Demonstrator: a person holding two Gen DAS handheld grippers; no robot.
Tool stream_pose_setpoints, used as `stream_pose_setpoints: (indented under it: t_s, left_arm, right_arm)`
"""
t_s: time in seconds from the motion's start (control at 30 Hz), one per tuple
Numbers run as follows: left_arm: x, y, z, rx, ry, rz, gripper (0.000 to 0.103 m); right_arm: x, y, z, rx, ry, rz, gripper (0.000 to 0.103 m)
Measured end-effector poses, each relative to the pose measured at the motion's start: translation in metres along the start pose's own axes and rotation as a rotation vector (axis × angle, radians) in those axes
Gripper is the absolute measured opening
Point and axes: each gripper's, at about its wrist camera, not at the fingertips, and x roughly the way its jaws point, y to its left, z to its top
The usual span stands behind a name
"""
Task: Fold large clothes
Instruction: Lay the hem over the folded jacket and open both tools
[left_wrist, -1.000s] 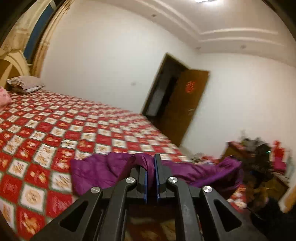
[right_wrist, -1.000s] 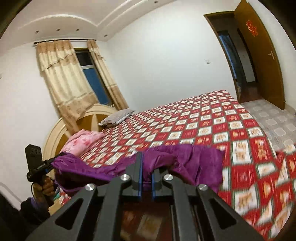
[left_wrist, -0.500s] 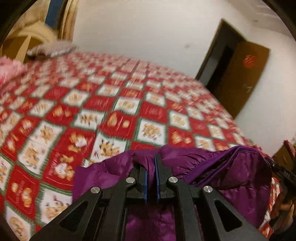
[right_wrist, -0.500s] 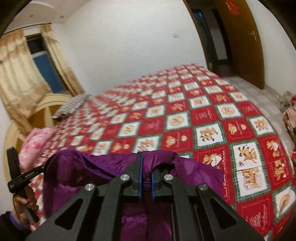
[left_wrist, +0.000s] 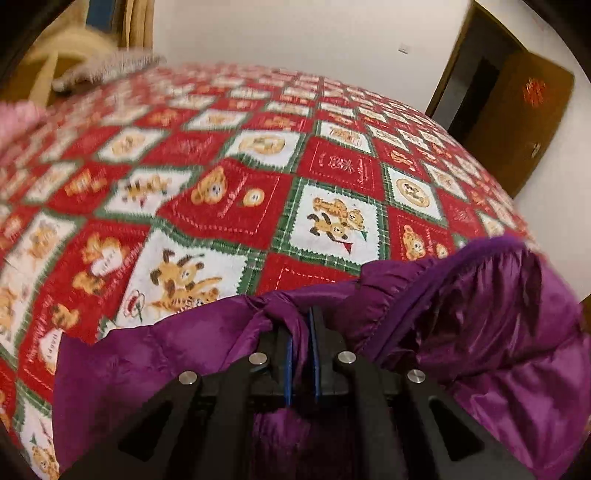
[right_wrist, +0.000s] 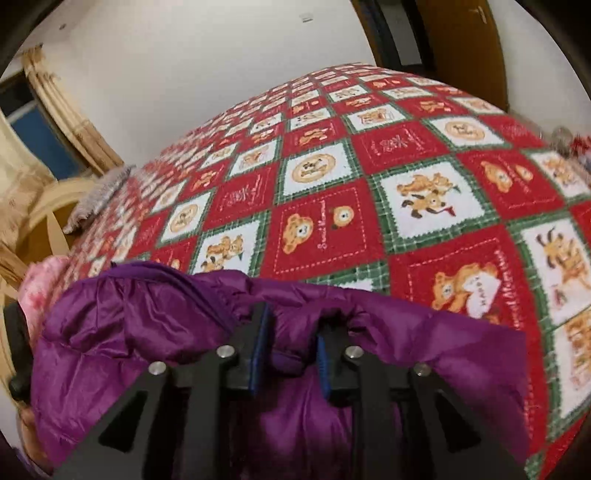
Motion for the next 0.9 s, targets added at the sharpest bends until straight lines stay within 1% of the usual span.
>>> stream_pose_setpoints:
  t_s: [0.03, 0.07, 0.17, 0.27, 0.33, 0.37, 0.4, 0.43, 0.47, 0.5, 0.57, 0.63, 0.7, 0.73, 0.77, 0.8, 0.83, 0.87, 0.9]
  left_arm:
    - [-0.001, -0.007, -0.003, 0.029, -0.014, 0.036, 0.008]
    - [-0.001, -0.008, -0.002, 0.042, -0.016, 0.052, 0.008]
    - [0.001, -0.010, -0.001, 0.061, -0.018, 0.078, 0.008]
    - [0.002, -0.007, 0.001, 0.043, -0.014, 0.054, 0.008]
    - [-0.002, 0.001, 0.001, 0.010, 0.010, 0.000, 0.008]
    - [-0.006, 0.003, 0.001, 0.002, 0.023, -0.018, 0.008]
    - [-0.014, 0.006, 0.002, -0.001, 0.037, -0.031, 0.008]
    - [-0.023, 0.006, 0.003, 0.001, 0.037, -0.032, 0.008]
    - [-0.031, 0.006, 0.002, 0.006, 0.030, -0.033, 0.008]
    - [-0.044, 0.004, 0.003, 0.018, 0.013, -0.037, 0.009]
    - [-0.064, 0.003, 0.003, 0.031, -0.010, -0.035, 0.009]
    - [-0.093, -0.001, -0.001, 0.047, -0.030, -0.023, 0.009]
    - [-0.115, -0.006, -0.009, 0.073, -0.070, -0.020, 0.012]
    - [-0.132, -0.015, -0.019, 0.099, -0.107, -0.019, 0.020]
    - [-0.139, -0.018, -0.025, 0.113, -0.124, -0.018, 0.040]
    - [-0.147, -0.024, -0.034, 0.127, -0.143, -0.013, 0.053]
    - [-0.154, -0.032, -0.044, 0.138, -0.167, -0.004, 0.073]
    - [-0.159, -0.038, -0.053, 0.152, -0.190, 0.000, 0.075]
    - [-0.161, -0.045, -0.062, 0.175, -0.203, 0.002, 0.075]
  right_arm:
    - [0.000, -0.001, 0.000, 0.002, -0.002, 0.004, 0.025]
    - [0.000, -0.001, -0.001, 0.001, -0.003, 0.003, 0.025]
    - [-0.002, -0.001, -0.002, 0.001, -0.006, 0.003, 0.025]
    - [-0.002, 0.000, -0.001, 0.005, 0.009, 0.000, 0.027]
    - [-0.003, 0.002, 0.002, 0.016, 0.039, -0.004, 0.033]
    - [-0.008, 0.002, 0.003, 0.031, 0.049, -0.003, 0.045]
    - [-0.018, 0.003, 0.004, 0.053, 0.046, 0.014, 0.065]
    - [-0.030, 0.005, 0.005, 0.066, 0.027, 0.040, 0.077]
    - [-0.041, 0.007, 0.005, 0.067, 0.001, 0.053, 0.093]
    - [-0.058, 0.012, 0.005, 0.052, -0.050, 0.051, 0.096]
    - [-0.088, 0.025, 0.006, -0.005, -0.126, 0.033, 0.096]
    - [-0.115, 0.044, 0.002, -0.090, -0.179, -0.016, 0.096]
    - [-0.131, 0.062, -0.007, -0.162, -0.212, -0.047, 0.091]
    - [-0.143, 0.074, -0.019, -0.215, -0.225, -0.041, 0.088]
    - [-0.151, 0.082, -0.030, -0.249, -0.230, -0.034, 0.080]
    - [-0.155, 0.090, -0.040, -0.274, -0.232, -0.033, 0.067]
    - [-0.156, 0.098, -0.053, -0.298, -0.229, -0.036, 0.059]
    - [-0.153, 0.103, -0.063, -0.311, -0.220, -0.037, 0.044]
    - [-0.148, 0.109, -0.076, -0.319, -0.206, -0.041, 0.035]
